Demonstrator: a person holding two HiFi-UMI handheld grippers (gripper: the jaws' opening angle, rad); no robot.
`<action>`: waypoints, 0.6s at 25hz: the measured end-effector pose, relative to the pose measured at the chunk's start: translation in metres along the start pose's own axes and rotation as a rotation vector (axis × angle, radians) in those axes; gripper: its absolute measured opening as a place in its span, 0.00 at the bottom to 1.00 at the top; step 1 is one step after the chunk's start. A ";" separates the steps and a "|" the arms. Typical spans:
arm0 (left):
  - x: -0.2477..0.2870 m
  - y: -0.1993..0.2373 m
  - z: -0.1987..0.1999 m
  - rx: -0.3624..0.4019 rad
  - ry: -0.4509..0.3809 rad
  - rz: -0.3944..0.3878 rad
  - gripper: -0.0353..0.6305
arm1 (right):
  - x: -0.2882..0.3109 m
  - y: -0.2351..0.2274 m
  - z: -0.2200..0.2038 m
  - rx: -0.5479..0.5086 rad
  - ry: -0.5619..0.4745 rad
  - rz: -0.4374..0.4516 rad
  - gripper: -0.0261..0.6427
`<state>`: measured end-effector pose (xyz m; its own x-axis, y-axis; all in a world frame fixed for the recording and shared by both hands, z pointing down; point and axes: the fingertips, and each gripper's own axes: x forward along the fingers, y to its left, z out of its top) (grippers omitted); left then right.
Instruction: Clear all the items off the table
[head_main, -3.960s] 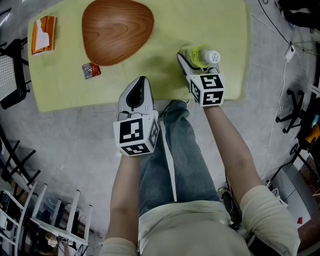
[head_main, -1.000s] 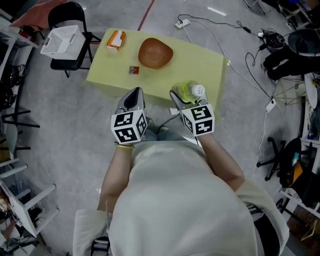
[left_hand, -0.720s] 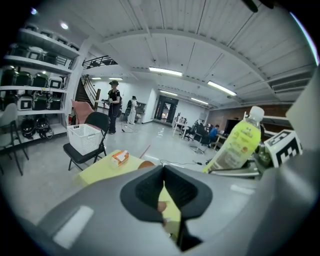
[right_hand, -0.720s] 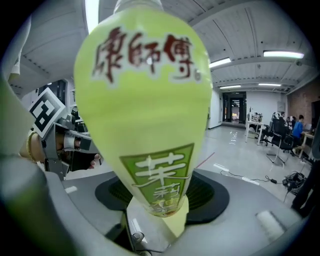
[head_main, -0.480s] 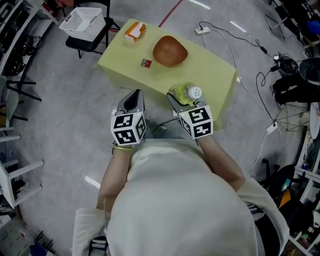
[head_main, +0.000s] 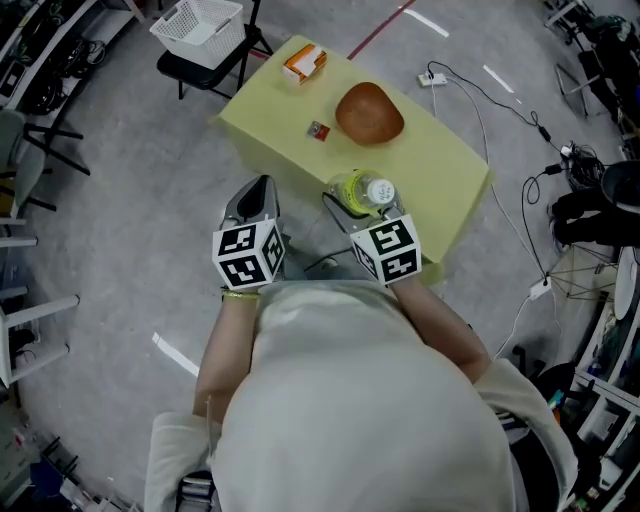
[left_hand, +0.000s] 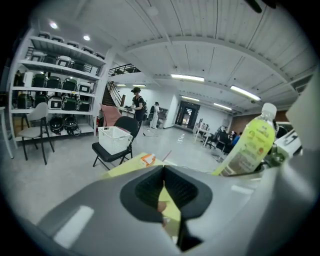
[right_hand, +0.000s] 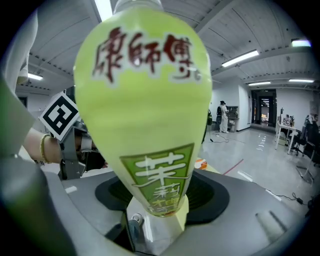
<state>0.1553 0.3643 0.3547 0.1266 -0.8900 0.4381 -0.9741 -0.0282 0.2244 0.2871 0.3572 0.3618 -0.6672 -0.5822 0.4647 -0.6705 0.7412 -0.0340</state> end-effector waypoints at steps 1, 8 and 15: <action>0.002 0.009 0.004 -0.004 -0.004 0.005 0.07 | 0.008 0.004 0.006 -0.005 -0.002 0.009 0.47; 0.019 0.071 0.034 -0.012 -0.023 0.022 0.07 | 0.065 0.030 0.050 -0.038 -0.023 0.062 0.47; 0.042 0.138 0.065 -0.005 -0.032 0.031 0.07 | 0.130 0.053 0.092 -0.054 -0.028 0.086 0.47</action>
<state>0.0143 0.2932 0.3476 0.0906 -0.9045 0.4168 -0.9765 0.0015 0.2154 0.1352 0.2901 0.3394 -0.7310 -0.5242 0.4369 -0.5923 0.8054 -0.0245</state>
